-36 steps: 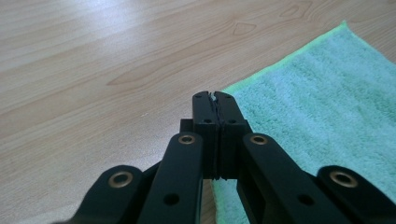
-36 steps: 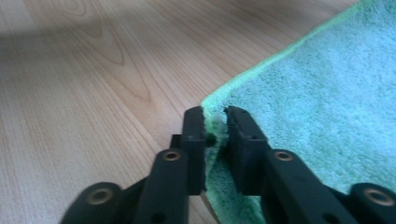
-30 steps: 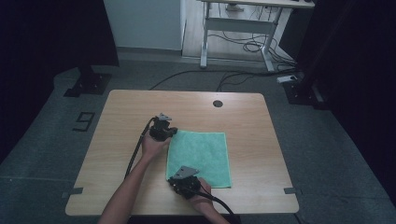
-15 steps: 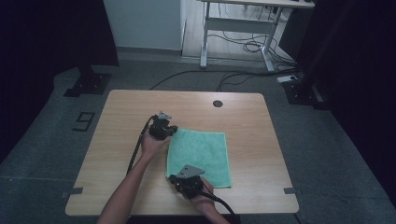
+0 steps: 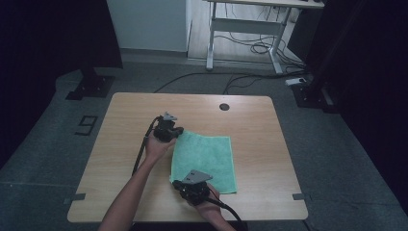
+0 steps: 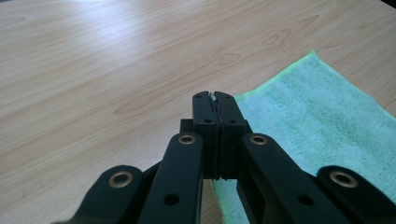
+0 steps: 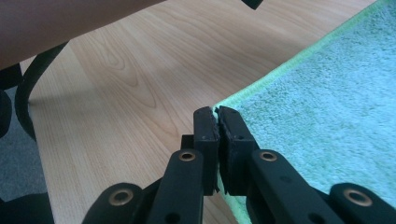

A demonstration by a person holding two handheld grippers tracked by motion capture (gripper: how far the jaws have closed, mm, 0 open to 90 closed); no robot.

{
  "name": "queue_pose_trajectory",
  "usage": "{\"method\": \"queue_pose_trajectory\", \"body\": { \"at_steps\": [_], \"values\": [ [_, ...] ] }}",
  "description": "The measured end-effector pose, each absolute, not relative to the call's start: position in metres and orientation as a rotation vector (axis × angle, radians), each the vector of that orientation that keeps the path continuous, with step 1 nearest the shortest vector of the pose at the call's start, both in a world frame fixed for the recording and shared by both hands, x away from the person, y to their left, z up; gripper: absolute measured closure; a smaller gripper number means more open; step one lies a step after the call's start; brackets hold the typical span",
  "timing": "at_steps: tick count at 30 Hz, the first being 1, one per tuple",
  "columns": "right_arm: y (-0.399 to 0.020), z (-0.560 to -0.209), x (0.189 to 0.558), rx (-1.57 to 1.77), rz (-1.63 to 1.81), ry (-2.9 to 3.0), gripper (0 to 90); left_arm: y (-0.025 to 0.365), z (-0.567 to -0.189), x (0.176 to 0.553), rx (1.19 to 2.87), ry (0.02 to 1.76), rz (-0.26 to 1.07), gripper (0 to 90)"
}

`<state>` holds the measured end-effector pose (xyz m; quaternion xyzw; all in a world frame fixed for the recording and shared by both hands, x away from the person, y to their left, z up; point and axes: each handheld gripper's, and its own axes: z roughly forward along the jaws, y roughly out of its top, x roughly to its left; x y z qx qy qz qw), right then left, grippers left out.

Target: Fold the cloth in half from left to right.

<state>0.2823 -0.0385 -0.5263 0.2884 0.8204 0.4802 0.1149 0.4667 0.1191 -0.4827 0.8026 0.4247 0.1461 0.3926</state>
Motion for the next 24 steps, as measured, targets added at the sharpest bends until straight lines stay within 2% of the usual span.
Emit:
{"method": "queue_pose_trajectory", "body": {
  "at_steps": [11,24],
  "values": [
    [-0.035,-0.506,0.284,0.821,1.47,2.366,86.0,0.118,-0.458,0.465,2.034,1.063,0.402,88.9],
    [-0.038,-0.509,0.284,0.84,1.476,2.363,85.9,0.133,-0.466,0.464,2.021,1.106,0.392,88.8]
  ]
}}
